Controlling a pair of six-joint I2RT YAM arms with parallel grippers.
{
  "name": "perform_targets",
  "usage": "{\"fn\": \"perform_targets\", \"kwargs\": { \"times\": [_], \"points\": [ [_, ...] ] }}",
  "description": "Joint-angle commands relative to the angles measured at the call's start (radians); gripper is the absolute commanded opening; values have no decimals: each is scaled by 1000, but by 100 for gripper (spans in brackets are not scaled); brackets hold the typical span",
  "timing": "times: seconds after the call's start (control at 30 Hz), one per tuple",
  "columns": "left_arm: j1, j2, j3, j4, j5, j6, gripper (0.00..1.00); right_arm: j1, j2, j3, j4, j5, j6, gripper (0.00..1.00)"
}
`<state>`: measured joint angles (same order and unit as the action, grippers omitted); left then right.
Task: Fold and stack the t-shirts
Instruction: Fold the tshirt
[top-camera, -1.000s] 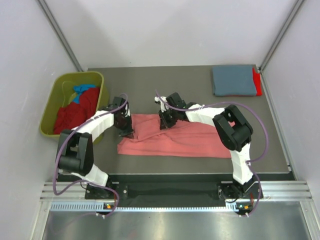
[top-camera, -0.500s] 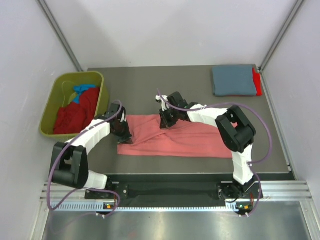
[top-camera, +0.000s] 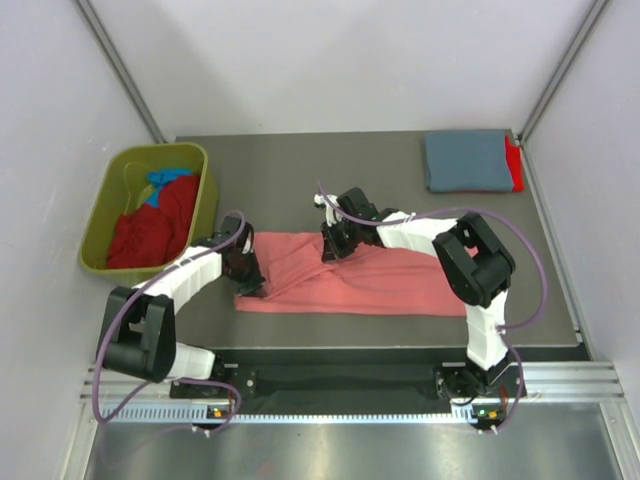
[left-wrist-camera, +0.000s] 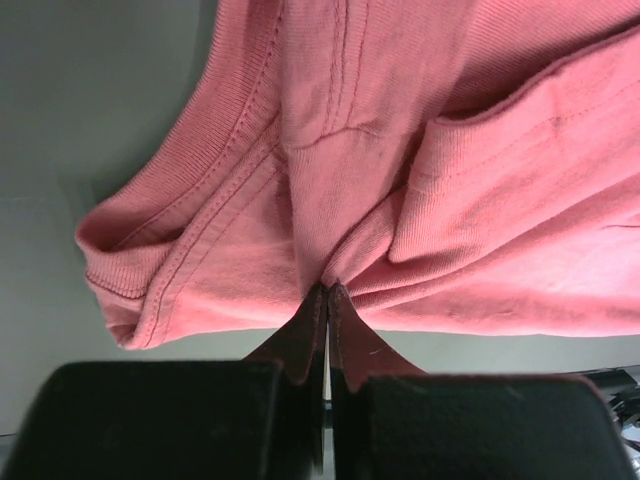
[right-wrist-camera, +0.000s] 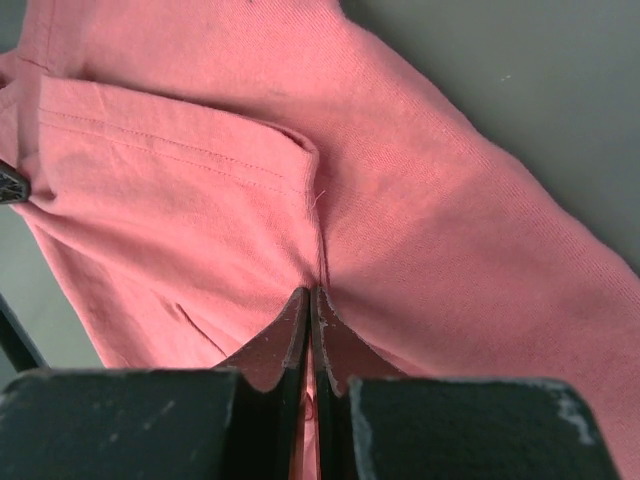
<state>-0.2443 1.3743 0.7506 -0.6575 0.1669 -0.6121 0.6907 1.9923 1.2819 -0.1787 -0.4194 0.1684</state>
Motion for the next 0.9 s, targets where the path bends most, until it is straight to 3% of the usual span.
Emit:
{"fn": "perform_targets", "kwargs": {
  "times": [0.0,0.13,0.3,0.37,0.57,0.73,0.87],
  "points": [
    [-12,23,-10,-2,-20,-31,4,-5,-53,0,35,-19,2,0],
    [-13,49,59,-68,-81,-14,19,-5,-53,13,16,-32,-4,2],
    [-15,45,206,-151,-182,40,25,-6,-82,17,5,-13,0,8],
    [-13,51,225,-125,-141,61,25,-7,-86,20,2,-1,5,0],
    [-7,155,312,-108,-86,98,25,-5,-85,24,-31,17,22,0],
    [25,258,389,-31,-111,126,25,-7,-116,19,-54,90,54,19],
    [36,382,507,-44,-226,149,23,-19,-153,19,-59,105,95,22]
  ]
}}
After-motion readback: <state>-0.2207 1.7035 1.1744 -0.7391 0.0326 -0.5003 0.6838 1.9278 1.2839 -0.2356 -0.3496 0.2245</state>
